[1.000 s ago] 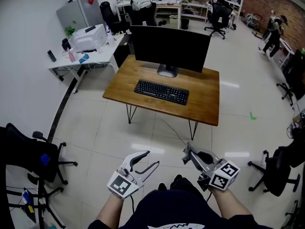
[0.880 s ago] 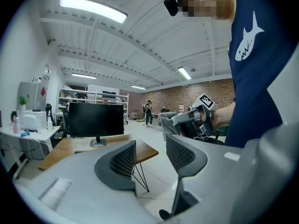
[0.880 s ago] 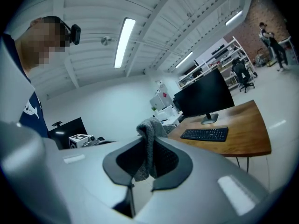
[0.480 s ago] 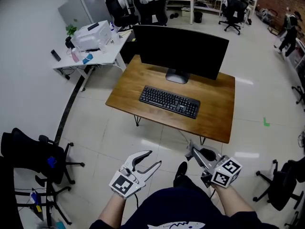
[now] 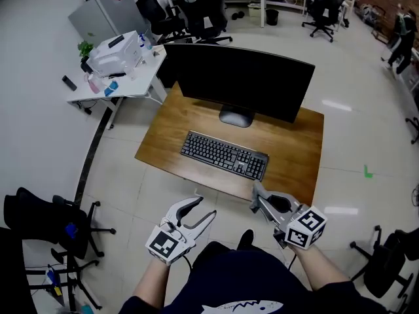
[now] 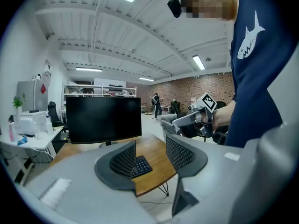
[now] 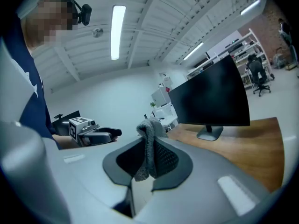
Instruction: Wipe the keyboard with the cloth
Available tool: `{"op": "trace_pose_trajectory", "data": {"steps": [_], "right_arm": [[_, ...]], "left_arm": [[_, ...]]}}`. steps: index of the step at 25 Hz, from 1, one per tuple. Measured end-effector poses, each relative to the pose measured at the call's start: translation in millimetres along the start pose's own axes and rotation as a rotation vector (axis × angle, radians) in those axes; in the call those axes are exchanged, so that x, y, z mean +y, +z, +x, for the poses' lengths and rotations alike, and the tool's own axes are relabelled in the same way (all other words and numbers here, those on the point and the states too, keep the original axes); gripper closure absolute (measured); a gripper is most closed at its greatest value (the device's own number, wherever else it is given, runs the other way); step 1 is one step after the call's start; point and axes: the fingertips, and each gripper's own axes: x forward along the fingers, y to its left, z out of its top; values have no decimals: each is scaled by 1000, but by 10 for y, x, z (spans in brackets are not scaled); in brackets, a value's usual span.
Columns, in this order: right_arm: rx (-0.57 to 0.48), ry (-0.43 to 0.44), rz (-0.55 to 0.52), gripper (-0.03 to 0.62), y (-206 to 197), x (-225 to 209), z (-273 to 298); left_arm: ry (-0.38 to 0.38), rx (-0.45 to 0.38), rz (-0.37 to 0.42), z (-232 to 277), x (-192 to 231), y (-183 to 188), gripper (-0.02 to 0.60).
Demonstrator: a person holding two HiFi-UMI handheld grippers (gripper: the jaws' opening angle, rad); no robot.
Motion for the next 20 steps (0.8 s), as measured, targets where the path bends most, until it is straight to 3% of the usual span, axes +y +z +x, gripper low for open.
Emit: {"op": "trace_pose_trajectory", "data": {"steps": [4, 10, 20], "right_arm": [[8, -16, 5, 556, 2, -227, 67], [18, -115, 25, 556, -46, -591, 160], [66, -331, 125, 556, -289, -1240, 556]], "left_arm": [[-6, 27, 18, 266, 249, -79, 390], [-58, 84, 42, 620, 741, -382, 369], [-104, 278, 38, 991, 2031, -1301, 312]]}}
